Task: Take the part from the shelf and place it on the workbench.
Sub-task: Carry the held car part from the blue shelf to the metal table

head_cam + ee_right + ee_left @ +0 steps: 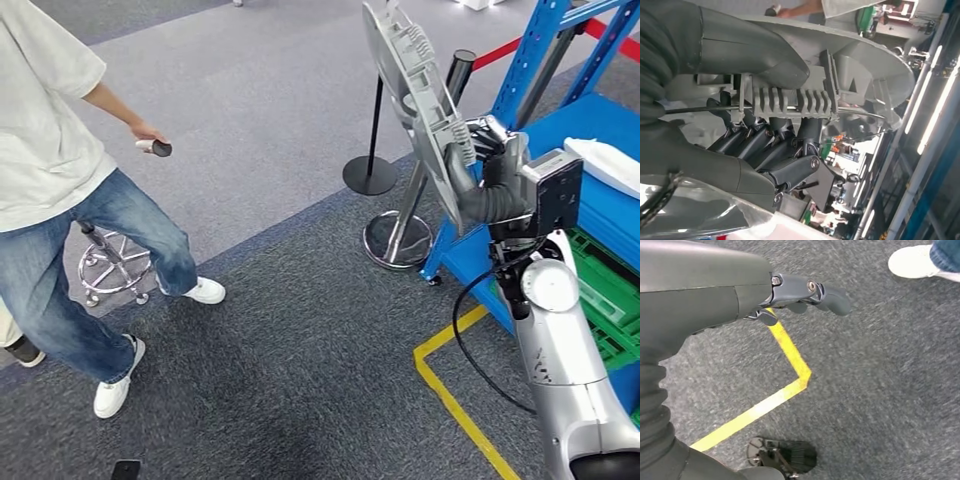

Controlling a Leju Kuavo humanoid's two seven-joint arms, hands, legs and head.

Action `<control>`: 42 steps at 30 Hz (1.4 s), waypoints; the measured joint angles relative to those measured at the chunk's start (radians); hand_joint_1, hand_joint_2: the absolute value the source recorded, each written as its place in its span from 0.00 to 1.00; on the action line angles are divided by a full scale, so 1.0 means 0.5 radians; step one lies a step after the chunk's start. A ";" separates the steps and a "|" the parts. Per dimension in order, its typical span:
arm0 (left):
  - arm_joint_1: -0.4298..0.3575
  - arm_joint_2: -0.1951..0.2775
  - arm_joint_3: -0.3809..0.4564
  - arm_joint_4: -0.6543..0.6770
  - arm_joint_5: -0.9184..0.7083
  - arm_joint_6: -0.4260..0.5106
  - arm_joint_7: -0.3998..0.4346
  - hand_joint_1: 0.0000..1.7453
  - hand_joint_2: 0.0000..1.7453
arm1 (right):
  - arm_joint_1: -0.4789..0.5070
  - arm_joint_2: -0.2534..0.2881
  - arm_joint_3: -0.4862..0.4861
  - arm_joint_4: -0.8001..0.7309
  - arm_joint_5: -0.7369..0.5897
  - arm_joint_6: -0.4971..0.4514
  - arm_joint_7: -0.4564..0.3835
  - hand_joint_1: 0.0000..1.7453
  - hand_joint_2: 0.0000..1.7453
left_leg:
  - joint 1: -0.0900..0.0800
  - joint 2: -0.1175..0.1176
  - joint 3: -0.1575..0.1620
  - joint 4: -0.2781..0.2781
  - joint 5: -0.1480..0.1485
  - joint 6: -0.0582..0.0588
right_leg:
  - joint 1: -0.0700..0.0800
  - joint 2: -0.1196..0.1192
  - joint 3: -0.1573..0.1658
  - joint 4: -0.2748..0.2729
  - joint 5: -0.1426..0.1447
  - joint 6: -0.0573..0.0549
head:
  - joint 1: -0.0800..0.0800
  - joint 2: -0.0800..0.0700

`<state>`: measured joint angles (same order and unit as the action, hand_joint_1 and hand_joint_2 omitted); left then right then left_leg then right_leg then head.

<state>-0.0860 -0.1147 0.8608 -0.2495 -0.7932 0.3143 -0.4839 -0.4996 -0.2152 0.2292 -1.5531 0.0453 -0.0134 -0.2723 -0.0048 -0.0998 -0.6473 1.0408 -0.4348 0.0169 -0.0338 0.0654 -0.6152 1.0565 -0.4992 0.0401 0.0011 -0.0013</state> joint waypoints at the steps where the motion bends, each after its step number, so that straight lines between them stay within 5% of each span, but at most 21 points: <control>1: 0.003 0.001 0.001 0.000 -0.003 -0.001 0.002 0.00 1.00 | 0.002 -0.001 0.000 -0.001 0.001 0.001 -0.001 1.00 1.00 | 0.002 -0.018 -0.011 0.005 0.004 -0.009 | 0.003 0.004 0.007 -0.004 -0.008 -0.011 | -0.001 0.000; 3: 0.014 0.002 0.003 0.000 -0.006 -0.002 0.008 0.00 1.00 | 0.004 -0.001 0.001 -0.002 0.005 0.003 -0.002 1.00 1.00 | 0.006 -0.031 -0.018 0.009 0.004 -0.026 | 0.003 -0.034 0.010 -0.005 -0.005 -0.034 | -0.002 0.000; 4: 0.018 0.002 0.004 0.000 -0.007 -0.002 0.010 0.00 1.00 | 0.004 -0.001 0.001 -0.003 0.007 0.005 -0.002 1.00 1.00 | 0.004 0.002 -0.029 0.036 -0.015 -0.036 | 0.002 -0.054 0.018 -0.008 -0.005 -0.048 | -0.006 0.000; 7: 0.017 0.005 0.006 0.001 -0.008 -0.002 0.023 0.00 1.00 | 0.003 -0.002 -0.006 -0.007 0.013 0.011 -0.004 1.00 1.00 | 0.006 0.156 -0.169 0.352 -0.172 -0.065 | 0.009 -0.122 0.037 -0.013 -0.013 -0.078 | -0.016 0.000; 9: 0.020 0.007 0.006 0.001 -0.007 -0.006 0.037 0.00 1.00 | 0.002 -0.002 -0.011 -0.008 0.017 0.017 -0.005 1.00 1.00 | 0.012 0.186 -0.272 0.570 -0.241 -0.070 | 0.016 -0.165 0.045 -0.013 -0.021 -0.086 | -0.016 0.000; 10: 0.024 0.008 0.007 0.001 -0.007 -0.009 0.042 0.00 1.00 | 0.002 -0.002 -0.011 -0.008 0.019 0.021 -0.006 1.00 1.00 | 0.012 0.189 -0.276 0.577 -0.220 -0.066 | 0.019 -0.185 0.049 -0.013 -0.025 -0.087 | -0.017 0.000; 13: 0.029 0.017 0.010 0.001 -0.007 -0.014 0.045 0.00 1.00 | 0.000 -0.002 -0.011 -0.010 0.021 0.028 -0.006 1.00 1.00 | -0.015 0.250 -0.104 0.227 -0.038 -0.026 | 0.026 -0.242 0.068 -0.014 -0.041 -0.082 | -0.015 0.000; 16: 0.025 0.028 0.013 0.000 -0.007 -0.014 0.046 0.00 1.00 | -0.001 -0.002 -0.012 -0.011 0.022 0.028 -0.007 1.00 1.00 | -0.061 0.326 -0.002 0.005 0.000 0.010 | 0.035 -0.295 0.075 -0.023 -0.053 -0.063 | -0.014 0.000; 18: 0.033 0.036 0.020 0.000 -0.007 -0.010 0.053 0.00 1.00 | -0.002 -0.003 -0.012 -0.011 0.025 0.029 -0.008 1.00 1.00 | -0.058 0.289 0.005 -0.024 0.008 0.025 | 0.035 -0.324 0.081 -0.034 -0.063 -0.047 | -0.012 0.000; 20: 0.041 0.040 0.025 0.000 -0.007 -0.004 0.066 0.00 1.00 | -0.005 -0.004 -0.012 -0.011 0.032 0.033 -0.007 1.00 1.00 | -0.045 0.249 0.027 -0.060 0.023 0.044 | 0.032 -0.258 0.059 0.022 -0.109 -0.037 | -0.010 0.000; 22: 0.043 0.041 0.032 0.000 -0.006 0.002 0.075 0.00 1.00 | -0.008 -0.008 -0.014 -0.011 0.039 0.036 -0.007 1.00 1.00 | -0.036 0.208 0.041 -0.075 0.028 0.057 | 0.030 -0.159 -0.046 0.236 -0.209 -0.036 | -0.002 0.000; 24: 0.044 0.043 0.043 0.000 -0.005 0.006 0.082 0.00 1.00 | -0.010 -0.011 -0.016 -0.010 0.044 0.039 -0.007 1.00 1.00 | -0.034 0.161 0.043 -0.073 0.025 0.061 | 0.030 -0.132 -0.184 0.471 -0.278 -0.030 | 0.003 0.000; 25: 0.046 0.045 0.050 0.000 -0.005 0.008 0.085 0.00 1.00 | -0.011 -0.011 -0.017 -0.009 0.047 0.041 -0.006 1.00 1.00 | -0.033 0.136 0.045 -0.072 0.023 0.061 | 0.029 -0.130 -0.219 0.505 -0.261 -0.026 | 0.003 0.000; 27: 0.051 0.047 0.063 0.000 -0.004 0.010 0.093 0.00 1.00 | -0.013 -0.012 -0.018 -0.009 0.054 0.043 -0.004 1.00 1.00 | -0.024 0.084 0.051 -0.060 0.013 0.053 | 0.023 -0.121 -0.171 0.343 -0.119 -0.019 | 0.003 0.000; 29: 0.053 0.049 0.073 0.000 -0.004 0.012 0.100 0.00 1.00 | -0.017 -0.012 -0.020 -0.008 0.058 0.047 -0.002 1.00 1.00 | -0.015 0.036 0.044 -0.030 -0.005 0.030 | 0.011 -0.058 -0.060 0.095 -0.005 -0.010 | 0.003 0.000; 31: 0.055 0.053 0.083 0.000 0.000 0.016 0.104 0.00 1.00 | -0.020 -0.013 -0.020 -0.006 0.062 0.053 0.000 1.00 1.00 | -0.010 -0.002 0.022 -0.007 -0.011 0.009 | 0.009 -0.014 -0.005 -0.003 0.008 -0.014 | 0.003 0.000; 33: 0.065 0.053 0.095 0.000 0.009 0.021 0.104 0.00 1.00 | -0.025 -0.014 -0.019 -0.004 0.069 0.059 0.001 1.00 1.00 | -0.004 -0.033 0.010 -0.004 -0.008 -0.005 | 0.013 -0.039 0.005 -0.008 0.008 -0.032 | 0.004 0.000; 36: 0.071 0.044 0.115 0.000 0.028 0.023 0.098 0.00 1.00 | -0.046 -0.006 -0.011 0.003 0.081 0.067 0.004 1.00 1.00 | -0.007 0.065 -0.047 0.127 -0.087 -0.035 | 0.010 -0.099 0.025 -0.016 0.004 -0.066 | -0.012 0.000; 39: 0.067 0.040 0.131 0.000 0.032 0.018 0.103 0.00 1.00 | -0.091 0.021 0.006 0.024 0.104 0.070 0.004 1.00 1.00 | 0.003 0.175 -0.232 0.504 -0.236 -0.056 | 0.025 -0.156 0.036 -0.016 -0.009 -0.087 | -0.022 0.000; 40: 0.069 0.039 0.135 0.000 0.029 0.016 0.107 0.00 1.00 | -0.105 0.035 0.015 0.033 0.112 0.071 0.004 1.00 1.00 | 0.005 0.181 -0.264 0.564 -0.240 -0.053 | 0.029 -0.174 0.041 -0.016 -0.013 -0.090 | -0.023 0.000; 42: 0.071 0.036 0.140 0.000 0.021 0.012 0.110 0.00 1.00 | -0.124 0.055 0.033 0.047 0.122 0.071 0.004 1.00 1.00 | 0.000 0.189 -0.215 0.449 -0.139 -0.038 | 0.034 -0.210 0.057 -0.016 -0.025 -0.091 | -0.023 0.000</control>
<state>-0.0503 -0.0966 0.9308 -0.2496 -0.7829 0.3205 -0.4288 -0.5617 -0.1876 0.2458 -1.5296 0.1062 0.0221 -0.2702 -0.0051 -0.0051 -0.7547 1.2652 -0.5043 -0.0018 -0.0166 -0.0398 -0.5869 1.0487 -0.5118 -0.0057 -0.0102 -0.0015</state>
